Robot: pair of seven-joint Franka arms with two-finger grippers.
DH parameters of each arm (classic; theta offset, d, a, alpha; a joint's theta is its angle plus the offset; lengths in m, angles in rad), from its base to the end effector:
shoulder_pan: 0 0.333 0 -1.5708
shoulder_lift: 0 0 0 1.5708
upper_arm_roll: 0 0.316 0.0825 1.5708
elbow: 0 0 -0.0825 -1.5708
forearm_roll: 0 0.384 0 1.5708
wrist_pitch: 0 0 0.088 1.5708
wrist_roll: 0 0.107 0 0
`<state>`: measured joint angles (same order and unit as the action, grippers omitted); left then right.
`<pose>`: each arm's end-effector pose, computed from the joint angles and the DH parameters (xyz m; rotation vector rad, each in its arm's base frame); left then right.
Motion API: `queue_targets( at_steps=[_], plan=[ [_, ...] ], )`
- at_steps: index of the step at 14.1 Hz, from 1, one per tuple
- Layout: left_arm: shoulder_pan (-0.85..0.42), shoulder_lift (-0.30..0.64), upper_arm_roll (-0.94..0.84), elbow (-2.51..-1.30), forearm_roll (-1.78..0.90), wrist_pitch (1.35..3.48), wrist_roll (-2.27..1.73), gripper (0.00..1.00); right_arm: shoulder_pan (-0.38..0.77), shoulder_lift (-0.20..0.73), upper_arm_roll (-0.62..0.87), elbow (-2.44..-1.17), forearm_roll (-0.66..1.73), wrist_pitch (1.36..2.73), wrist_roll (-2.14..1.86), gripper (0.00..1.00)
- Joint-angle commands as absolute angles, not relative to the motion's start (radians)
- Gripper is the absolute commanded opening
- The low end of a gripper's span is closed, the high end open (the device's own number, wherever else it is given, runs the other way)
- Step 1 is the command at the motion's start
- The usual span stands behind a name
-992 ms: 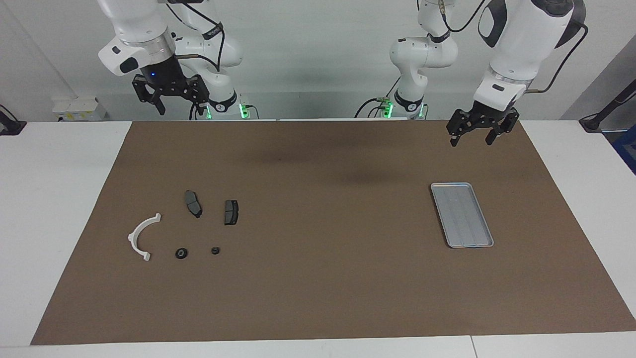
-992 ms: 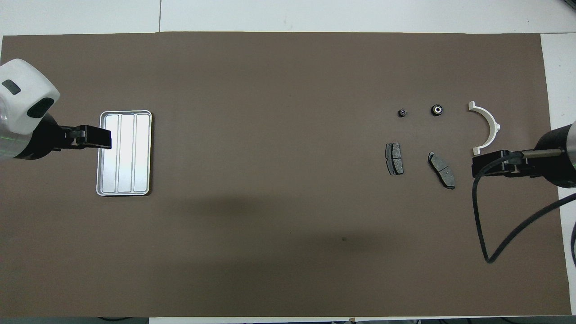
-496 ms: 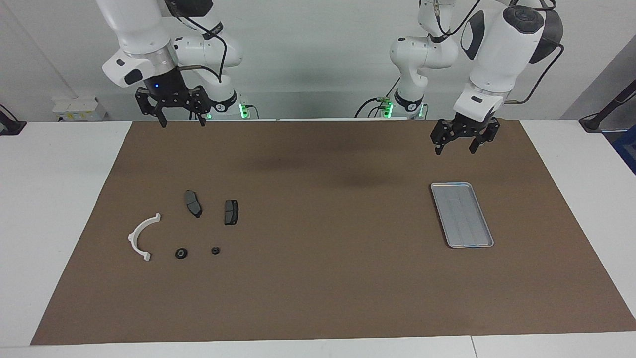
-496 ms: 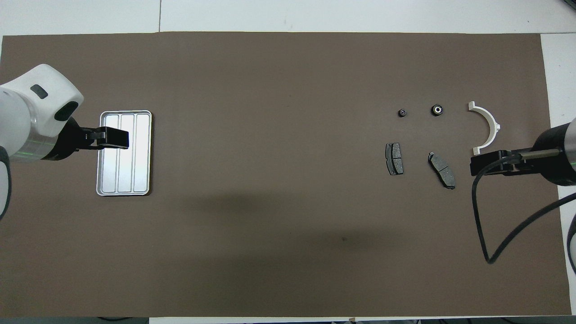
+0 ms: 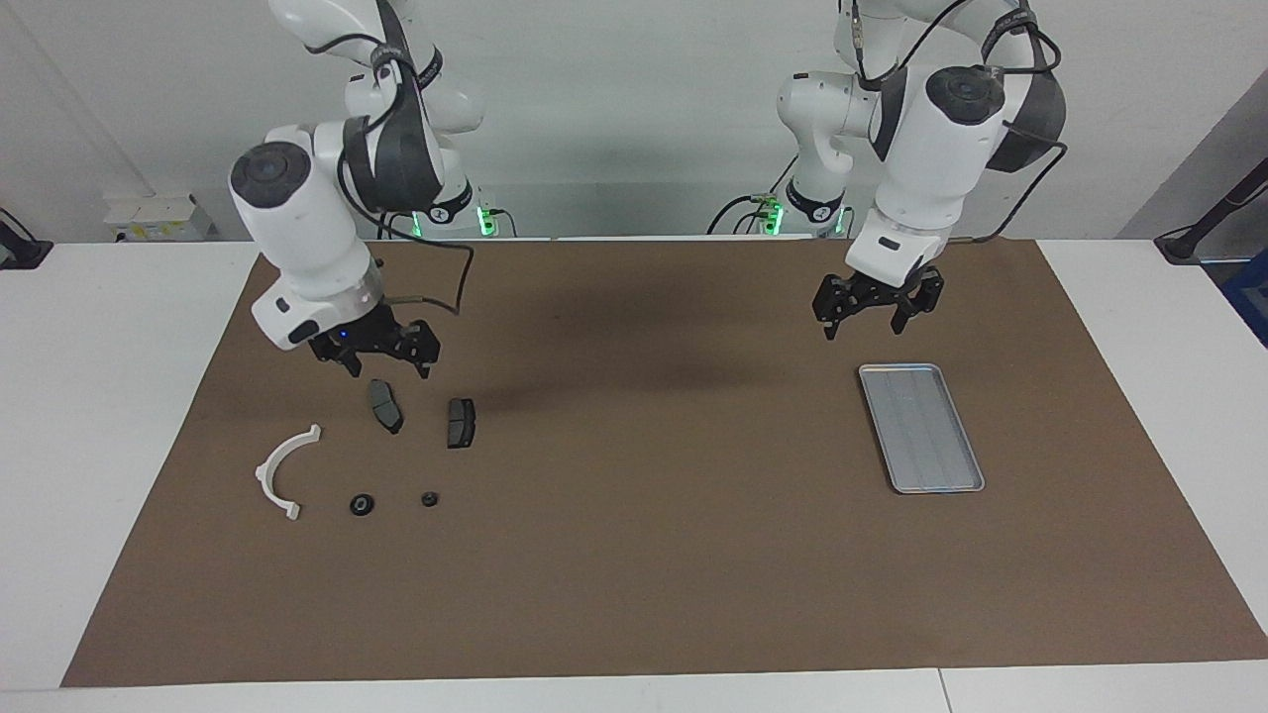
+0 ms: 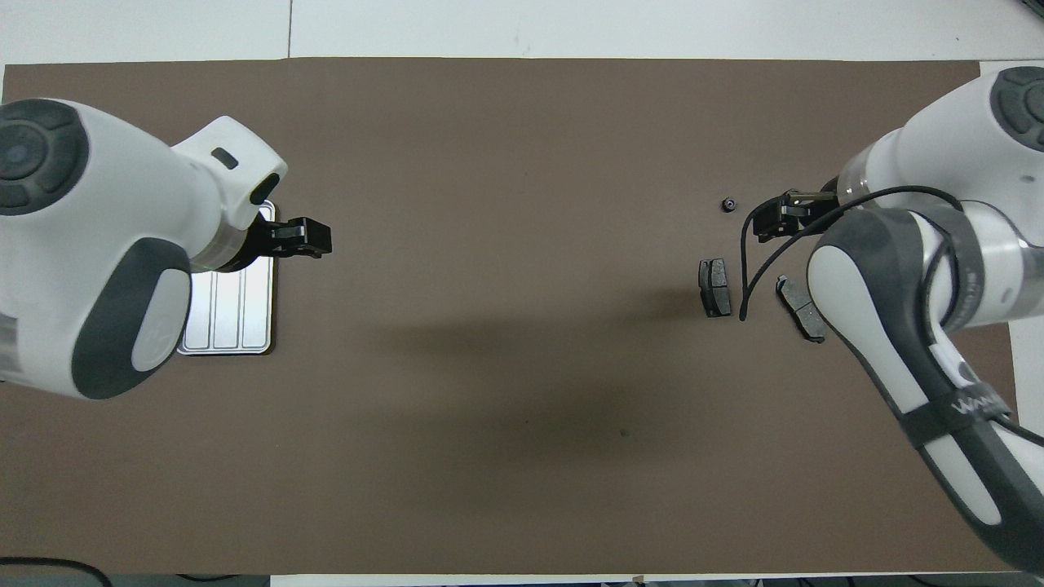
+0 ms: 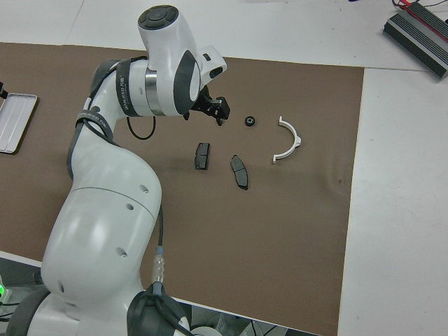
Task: Pick bearing gear from pile to tray
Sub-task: 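Reach the right gripper to the pile and grasp a small dark bearing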
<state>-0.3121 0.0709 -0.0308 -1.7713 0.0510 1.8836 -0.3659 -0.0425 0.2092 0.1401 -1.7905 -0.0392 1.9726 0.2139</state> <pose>0.5562 -0.1941 0.5157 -3.1110 -0.0131 -0.0857 0.6125 0.0527 0.4321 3.1266 -0.1614 -0.0368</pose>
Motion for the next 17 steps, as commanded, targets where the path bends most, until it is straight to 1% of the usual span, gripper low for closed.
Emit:
queue_targets(
  at_steps=[1, 2, 5, 6, 10, 12, 14, 15, 16, 17],
  plan=[
    [-0.373, 0.152, -0.017, -1.684, 0.080, 1.881, -0.443, 1.00, -0.028, 0.334, 0.146, -1.737, -0.099, 2.066, 0.305, 1.00],
    [-0.374, 0.152, -0.017, -1.683, 0.081, 1.885, -0.443, 1.00, -0.023, 0.385, 0.146, -1.706, -0.127, 2.084, 0.348, 1.00],
    [-0.374, 0.152, -0.017, -1.684, 0.083, 1.891, -0.446, 1.00, -0.002, 0.553, 0.146, -1.561, -0.182, 2.075, 0.468, 1.00],
    [-0.373, 0.152, -0.017, -1.686, 0.083, 1.893, -0.446, 1.00, 0.000, 0.592, 0.146, -1.530, -0.187, 2.075, 0.489, 1.00],
    [-0.370, 0.152, -0.017, -1.698, 0.084, 1.905, -0.446, 1.00, -0.003, 0.659, 0.146, -1.500, -0.190, 2.112, 0.537, 1.00],
    [-0.373, 0.150, -0.017, -1.701, 0.084, 1.907, -0.448, 1.00, -0.003, 0.660, 0.146, -1.502, -0.184, 2.123, 0.538, 0.99],
    [-0.373, 0.149, -0.018, -1.709, 0.084, 1.916, -0.448, 1.00, -0.003, 0.660, 0.147, -1.500, -0.181, 2.118, 0.538, 0.89],
    [-0.373, 0.149, -0.017, -1.715, 0.084, 1.917, -0.448, 1.00, -0.005, 0.658, 0.147, -1.500, -0.175, 2.117, 0.538, 0.78],
    [-0.373, 0.149, -0.017, -1.715, 0.084, 1.919, -0.448, 1.00, -0.005, 0.657, 0.147, -1.502, -0.169, 2.114, 0.543, 0.64],
    [-0.373, 0.149, -0.017, -1.715, 0.084, 1.921, -0.448, 1.00, -0.009, 0.657, 0.147, -1.502, -0.169, 2.111, 0.557, 0.42]
  ],
)
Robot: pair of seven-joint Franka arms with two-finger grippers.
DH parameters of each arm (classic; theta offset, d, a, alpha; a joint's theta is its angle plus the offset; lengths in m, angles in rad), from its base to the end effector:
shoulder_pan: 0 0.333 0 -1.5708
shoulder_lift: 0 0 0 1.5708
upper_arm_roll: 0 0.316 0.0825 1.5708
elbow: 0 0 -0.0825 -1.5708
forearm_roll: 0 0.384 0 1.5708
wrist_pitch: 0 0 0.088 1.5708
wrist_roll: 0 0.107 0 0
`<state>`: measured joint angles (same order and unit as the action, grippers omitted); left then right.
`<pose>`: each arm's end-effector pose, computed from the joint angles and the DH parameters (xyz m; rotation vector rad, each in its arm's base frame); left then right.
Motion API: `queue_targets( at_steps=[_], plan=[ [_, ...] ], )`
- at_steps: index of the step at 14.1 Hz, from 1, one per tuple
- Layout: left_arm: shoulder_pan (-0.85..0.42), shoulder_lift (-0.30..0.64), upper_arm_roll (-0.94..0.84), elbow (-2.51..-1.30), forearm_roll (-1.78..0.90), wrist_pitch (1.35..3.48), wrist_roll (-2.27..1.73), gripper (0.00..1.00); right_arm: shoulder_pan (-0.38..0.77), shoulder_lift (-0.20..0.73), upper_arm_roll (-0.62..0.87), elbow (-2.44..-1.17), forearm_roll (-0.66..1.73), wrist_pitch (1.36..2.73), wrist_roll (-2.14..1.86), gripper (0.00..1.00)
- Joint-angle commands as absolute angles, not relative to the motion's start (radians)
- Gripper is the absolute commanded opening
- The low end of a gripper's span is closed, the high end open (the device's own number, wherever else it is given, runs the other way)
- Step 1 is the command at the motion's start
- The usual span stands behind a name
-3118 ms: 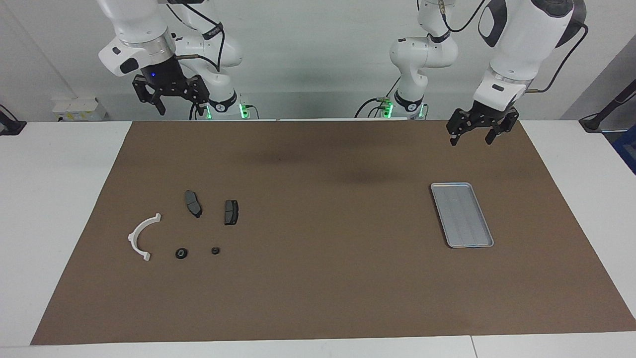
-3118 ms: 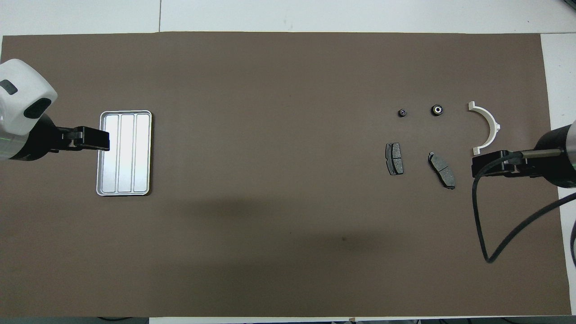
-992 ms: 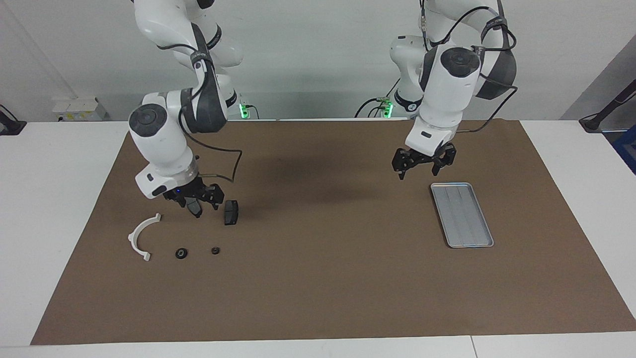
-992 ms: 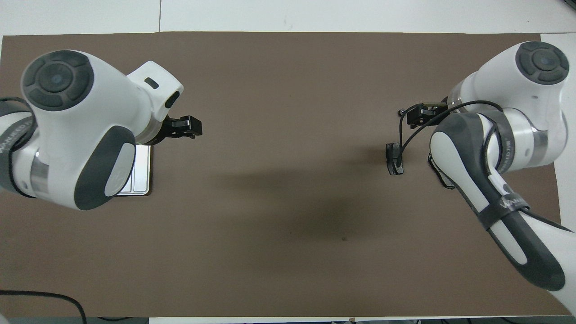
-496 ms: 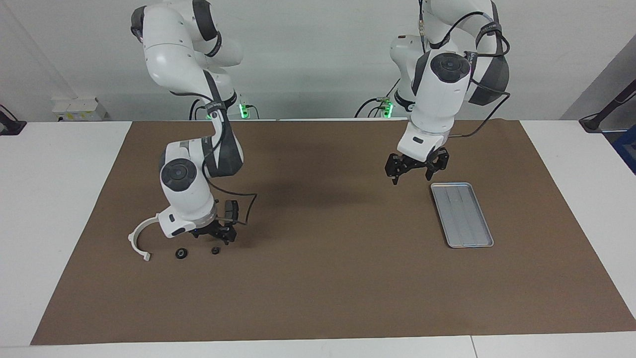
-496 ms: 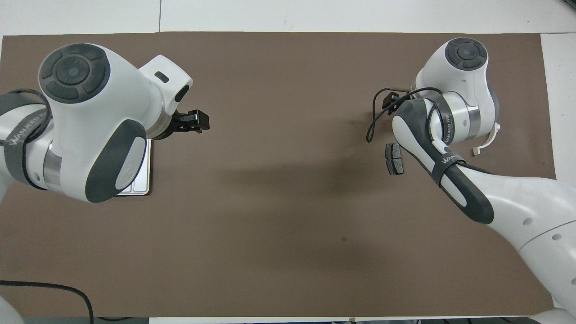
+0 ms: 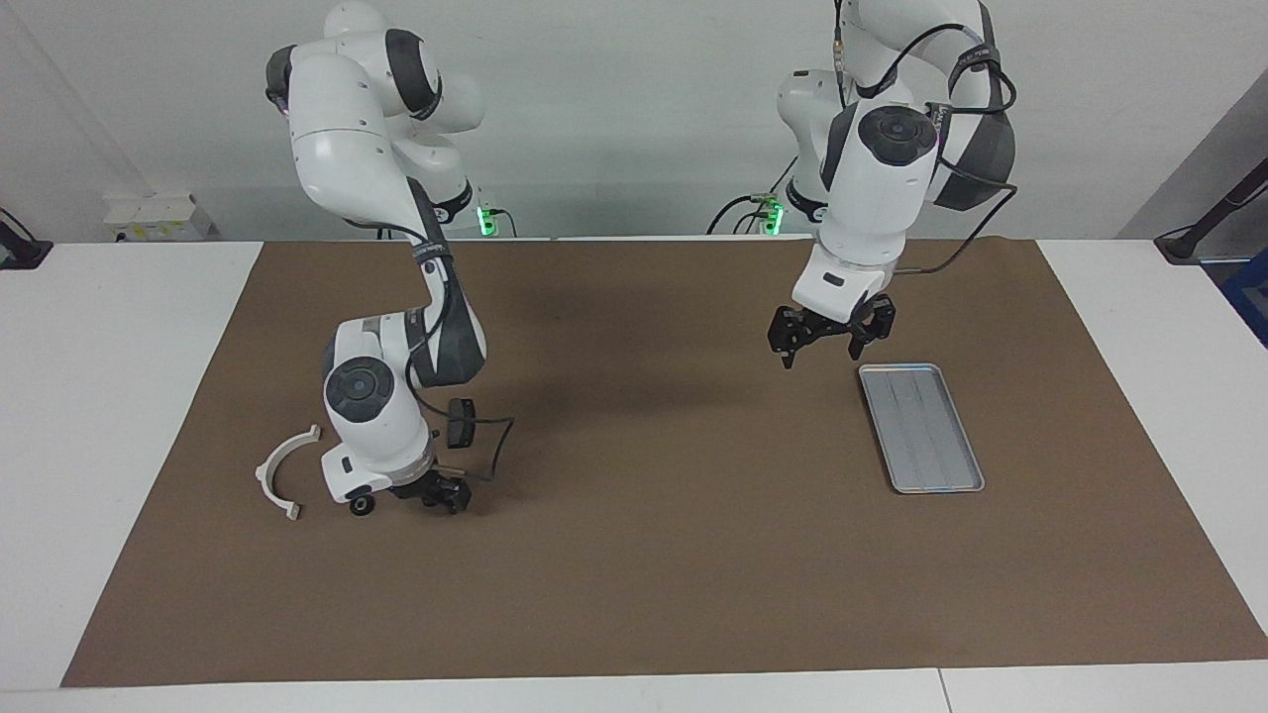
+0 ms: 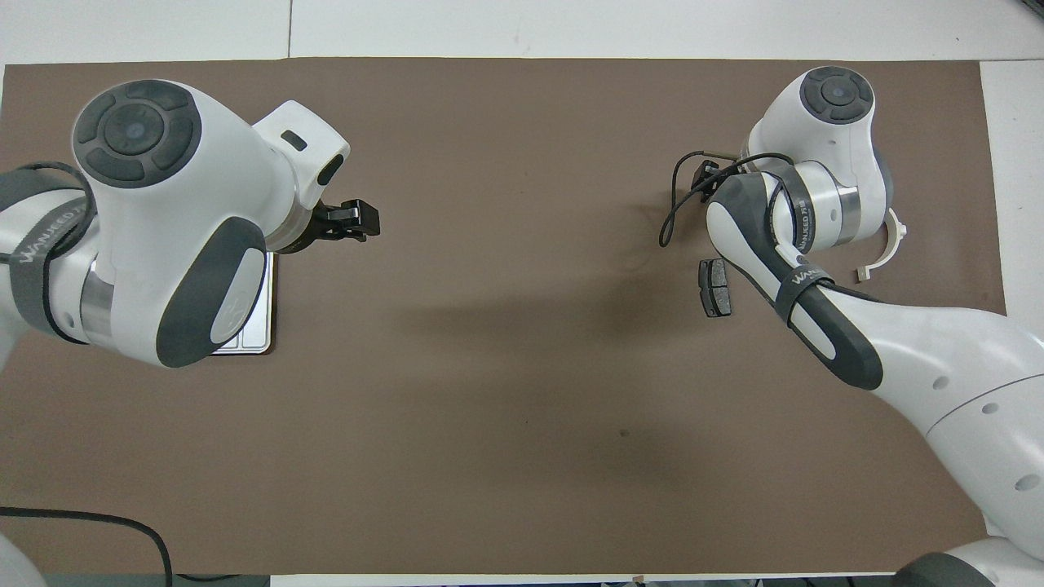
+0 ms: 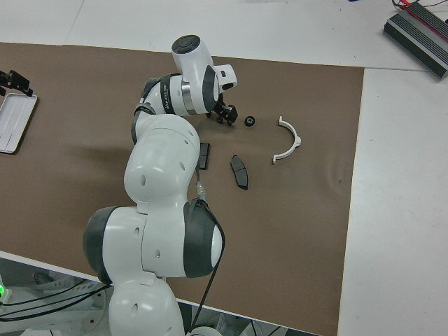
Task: Pick bearing gear from pile to tray
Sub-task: 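Reach the right gripper to the pile and grasp a small dark bearing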
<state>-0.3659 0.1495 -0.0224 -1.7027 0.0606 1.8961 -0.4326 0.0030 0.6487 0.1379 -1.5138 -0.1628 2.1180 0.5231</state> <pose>0.5694 -0.2274 0.5029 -3.1074 -0.0412 -0.0965 0.7010 0.0765 0.2817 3.0391 -0.4919 -0.0267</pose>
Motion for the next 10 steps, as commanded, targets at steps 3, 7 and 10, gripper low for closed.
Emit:
queue_targets(
  at_steps=[3, 7, 10],
  plan=[
    [-0.374, 0.149, -0.017, -1.715, 0.084, 1.922, -0.448, 1.00, -0.018, 0.657, 0.150, -1.512, -0.166, 2.114, 0.563, 0.00],
    [-0.374, 0.147, -0.018, -1.721, 0.084, 1.927, -0.448, 1.00, -0.018, 0.654, 0.150, -1.513, -0.155, 2.105, 0.554, 0.00],
    [-0.374, 0.147, -0.018, -1.721, 0.084, 1.933, -0.456, 1.00, -0.015, 0.609, 0.155, -1.444, -0.166, 1.935, 0.488, 0.00]
  ],
)
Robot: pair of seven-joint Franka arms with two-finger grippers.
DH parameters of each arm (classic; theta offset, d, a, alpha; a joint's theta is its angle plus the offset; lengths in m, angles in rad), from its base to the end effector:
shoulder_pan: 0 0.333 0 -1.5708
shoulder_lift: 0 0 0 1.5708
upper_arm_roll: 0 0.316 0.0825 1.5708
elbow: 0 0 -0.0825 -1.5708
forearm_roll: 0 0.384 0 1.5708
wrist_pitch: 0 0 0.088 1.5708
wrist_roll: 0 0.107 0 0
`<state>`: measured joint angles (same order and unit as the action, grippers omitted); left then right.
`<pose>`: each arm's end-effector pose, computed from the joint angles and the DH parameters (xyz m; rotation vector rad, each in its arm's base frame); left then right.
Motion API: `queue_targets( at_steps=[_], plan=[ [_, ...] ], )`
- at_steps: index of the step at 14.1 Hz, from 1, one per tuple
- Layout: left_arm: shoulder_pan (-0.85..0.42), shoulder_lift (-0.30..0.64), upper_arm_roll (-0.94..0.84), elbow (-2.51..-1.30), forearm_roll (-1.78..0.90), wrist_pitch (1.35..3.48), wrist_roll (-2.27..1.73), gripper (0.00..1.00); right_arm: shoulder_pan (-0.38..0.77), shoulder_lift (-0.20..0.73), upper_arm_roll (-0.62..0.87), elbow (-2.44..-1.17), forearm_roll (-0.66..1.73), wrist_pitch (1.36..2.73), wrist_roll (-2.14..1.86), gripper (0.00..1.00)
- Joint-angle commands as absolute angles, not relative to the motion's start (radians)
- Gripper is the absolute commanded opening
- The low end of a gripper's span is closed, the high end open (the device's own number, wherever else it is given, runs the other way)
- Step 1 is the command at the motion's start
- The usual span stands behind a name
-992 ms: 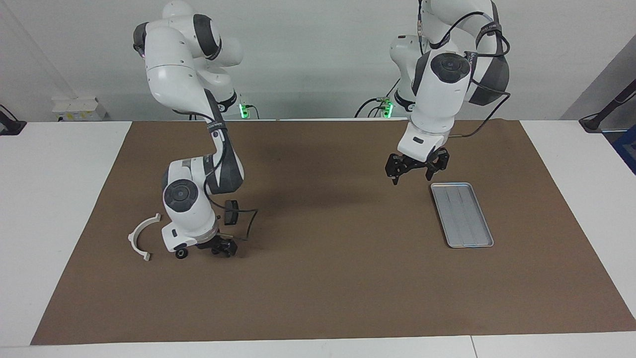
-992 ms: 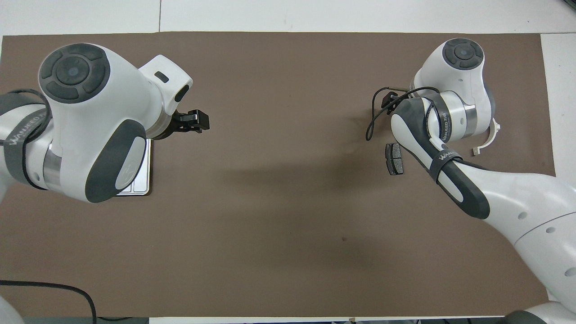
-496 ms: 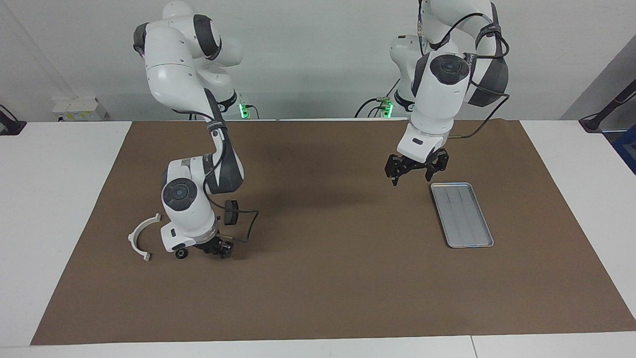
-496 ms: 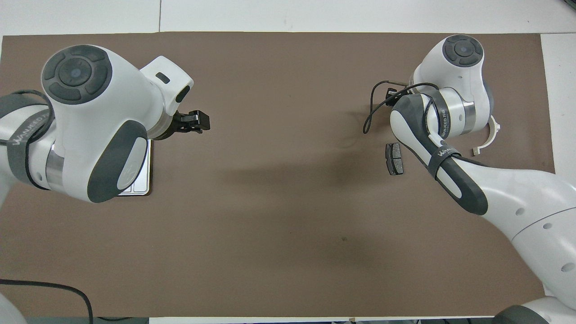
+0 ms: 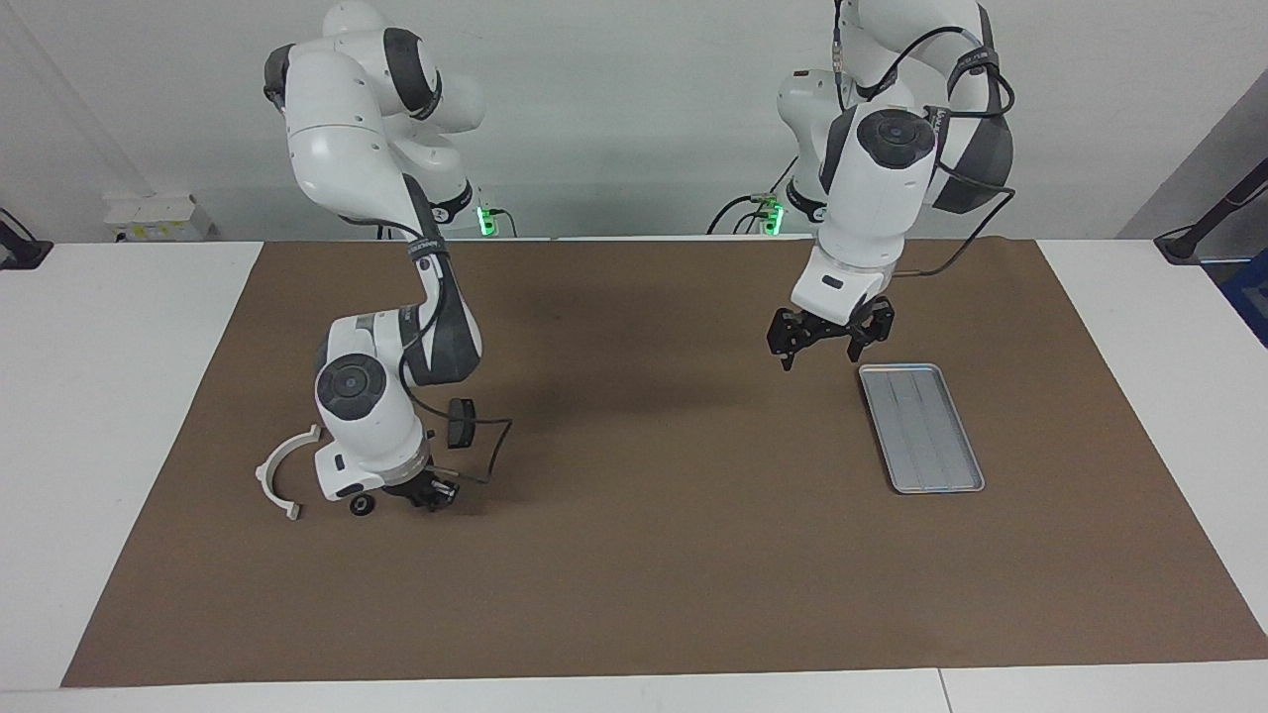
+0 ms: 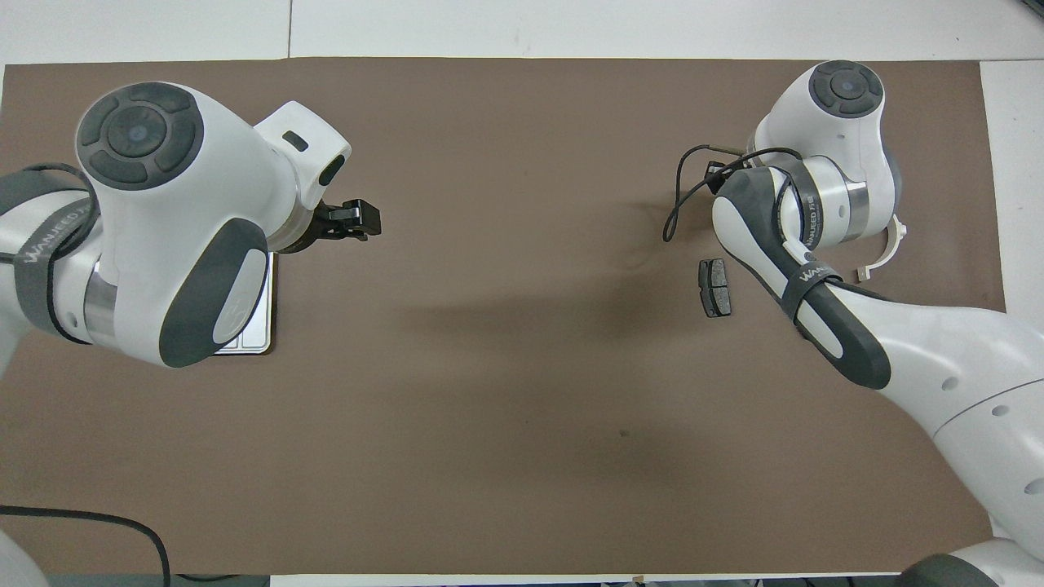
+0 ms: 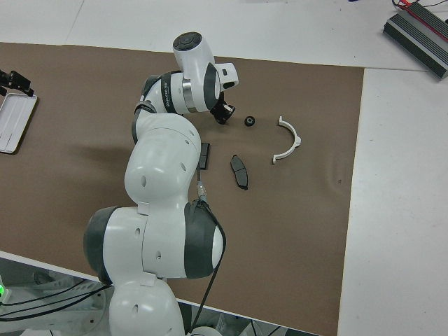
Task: Pick bearing gear from pile to tray
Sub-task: 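Reach the right gripper to the pile and grasp a small dark bearing, then carry the bearing to the table center and open the right gripper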
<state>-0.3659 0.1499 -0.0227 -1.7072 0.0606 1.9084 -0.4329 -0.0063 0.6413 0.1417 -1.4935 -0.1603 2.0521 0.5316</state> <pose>0.5700 -0.2279 0.5016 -3.1102 -0.0405 -0.1070 0.6997 0.0704 0.2908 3.0209 -0.5204 -0.0817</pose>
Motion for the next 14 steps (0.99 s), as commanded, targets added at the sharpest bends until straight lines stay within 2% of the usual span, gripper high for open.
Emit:
queue_targets(
  at_steps=[1, 3, 6, 8, 10, 14],
  plan=[
    [-0.374, 0.147, -0.017, -1.721, 0.084, 1.933, -0.463, 1.00, -0.006, 0.601, 0.158, -1.380, -0.160, 1.833, 0.465, 0.00],
    [-0.374, 0.147, -0.018, -1.726, 0.084, 1.948, -0.466, 1.00, -0.005, 0.582, 0.236, -1.269, -0.158, 1.650, 0.474, 0.00],
    [-0.379, 0.149, -0.018, -1.729, 0.081, 1.963, -0.497, 1.00, 0.015, 0.532, 0.365, -1.247, -0.156, 1.577, 0.720, 0.00],
    [-0.432, 0.153, -0.017, -1.703, 0.071, 1.953, -0.540, 1.00, 0.085, 0.528, 0.414, -1.249, -0.156, 1.595, 0.988, 0.00],
    [-0.451, 0.172, -0.018, -1.686, 0.072, 1.956, -0.568, 1.00, 0.171, 0.526, 0.414, -1.272, -0.152, 1.684, 1.188, 0.00],
    [-0.428, 0.173, -0.006, -1.660, 0.087, 1.910, -0.545, 1.00, 0.258, 0.512, 0.414, -1.392, -0.167, 1.819, 1.327, 0.00]
  ],
)
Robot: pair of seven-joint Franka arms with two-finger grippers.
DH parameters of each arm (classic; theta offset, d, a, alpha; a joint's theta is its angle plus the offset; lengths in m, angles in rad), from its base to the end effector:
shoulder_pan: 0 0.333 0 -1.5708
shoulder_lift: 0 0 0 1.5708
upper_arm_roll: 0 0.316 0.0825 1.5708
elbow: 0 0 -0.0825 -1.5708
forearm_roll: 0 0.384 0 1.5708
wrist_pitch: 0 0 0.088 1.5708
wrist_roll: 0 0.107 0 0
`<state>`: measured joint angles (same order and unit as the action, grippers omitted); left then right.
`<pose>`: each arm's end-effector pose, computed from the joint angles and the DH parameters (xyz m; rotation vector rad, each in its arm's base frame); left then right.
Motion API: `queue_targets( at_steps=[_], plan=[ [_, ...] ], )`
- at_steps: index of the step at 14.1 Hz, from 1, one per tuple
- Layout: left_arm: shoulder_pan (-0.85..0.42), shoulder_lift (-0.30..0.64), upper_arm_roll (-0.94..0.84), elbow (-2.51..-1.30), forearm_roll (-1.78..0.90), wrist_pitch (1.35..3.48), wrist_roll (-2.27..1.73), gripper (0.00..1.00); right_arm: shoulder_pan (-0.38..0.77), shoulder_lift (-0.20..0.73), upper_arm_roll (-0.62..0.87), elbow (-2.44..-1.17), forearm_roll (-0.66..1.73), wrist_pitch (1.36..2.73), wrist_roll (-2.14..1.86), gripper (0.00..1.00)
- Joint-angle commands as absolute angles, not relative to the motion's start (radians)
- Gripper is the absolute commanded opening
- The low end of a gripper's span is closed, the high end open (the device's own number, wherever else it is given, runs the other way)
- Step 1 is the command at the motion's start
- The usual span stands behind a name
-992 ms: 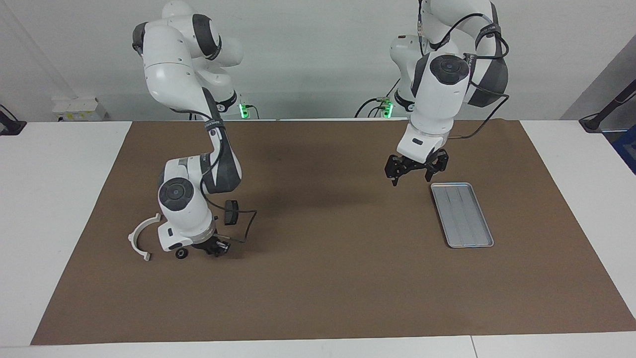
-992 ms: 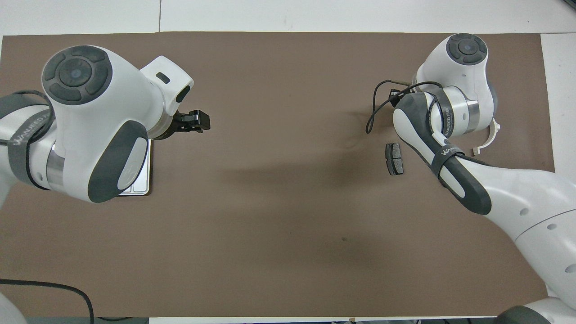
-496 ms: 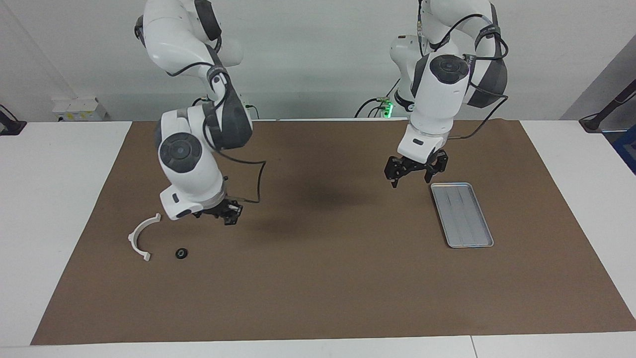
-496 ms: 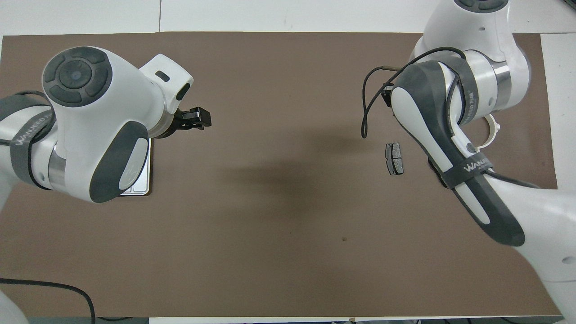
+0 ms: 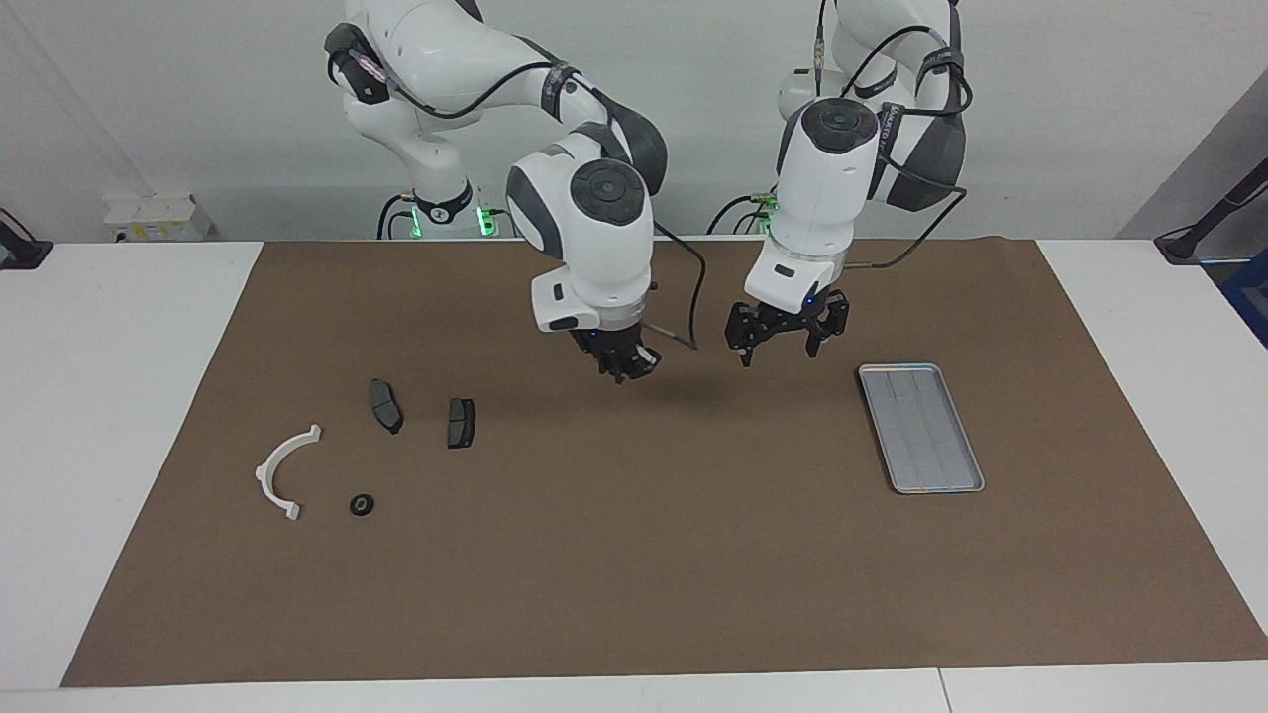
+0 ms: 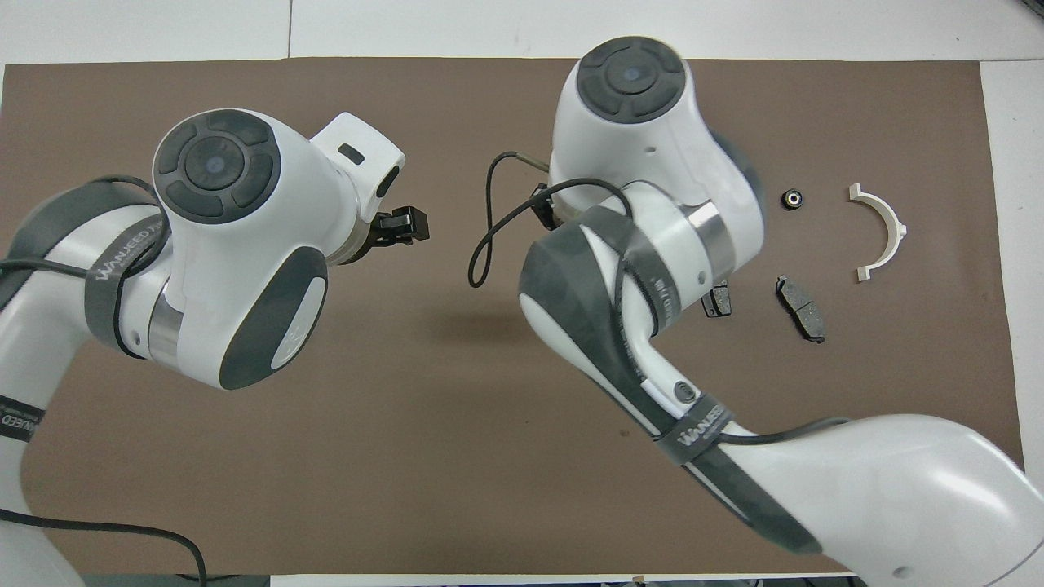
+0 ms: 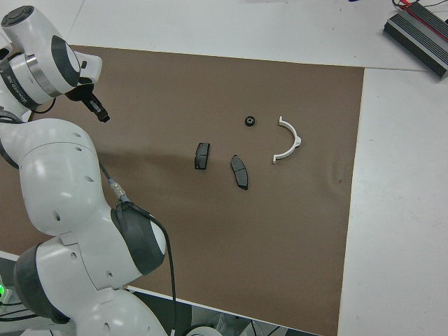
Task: Pick bearing gear from pile to tray
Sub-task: 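Carry the bearing to the table center and open the right gripper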
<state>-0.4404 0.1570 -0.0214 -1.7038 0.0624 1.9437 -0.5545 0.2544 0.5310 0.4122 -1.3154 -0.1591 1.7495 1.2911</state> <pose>0.5564 -0.2714 0.5022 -3.1273 -0.1138 -0.1559 0.5909 0.3711 0.4455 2.9651 -0.9782 -0.1122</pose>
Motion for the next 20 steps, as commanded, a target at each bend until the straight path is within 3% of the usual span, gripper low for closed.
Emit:
queue_targets(
  at_steps=[1, 5, 13, 16, 17, 18, 20],
  plan=[
    [-0.379, 0.190, -0.006, -1.631, 0.087, 1.869, -0.470, 1.00, 0.284, 0.514, 0.413, -1.434, -0.178, 1.860, 1.351, 0.00],
    [-0.250, 0.192, -0.006, -1.597, 0.075, 1.844, -0.285, 1.00, 0.362, 0.566, 0.411, -1.508, -0.294, 1.992, 1.491, 0.00],
    [-0.241, 0.192, -0.006, -1.597, 0.074, 1.855, -0.273, 1.00, 0.377, 0.615, 0.405, -1.652, -0.377, 2.273, 1.569, 0.00],
    [-0.245, 0.192, -0.006, -1.601, 0.072, 1.864, -0.276, 1.00, 0.371, 0.617, 0.406, -1.651, -0.384, 2.275, 1.571, 0.00],
    [-0.247, 0.192, -0.006, -1.605, 0.071, 1.865, -0.278, 1.00, 0.373, 0.615, 0.407, -1.648, -0.383, 2.264, 1.571, 0.41],
    [-0.248, 0.190, -0.006, -1.609, 0.071, 1.865, -0.278, 1.00, 0.374, 0.612, 0.405, -1.638, -0.383, 2.238, 1.571, 0.99],
    [-0.252, 0.189, -0.008, -1.611, 0.071, 1.865, -0.279, 1.00, 0.368, 0.615, 0.405, -1.551, -0.385, 2.104, 1.554, 1.00]
  ],
)
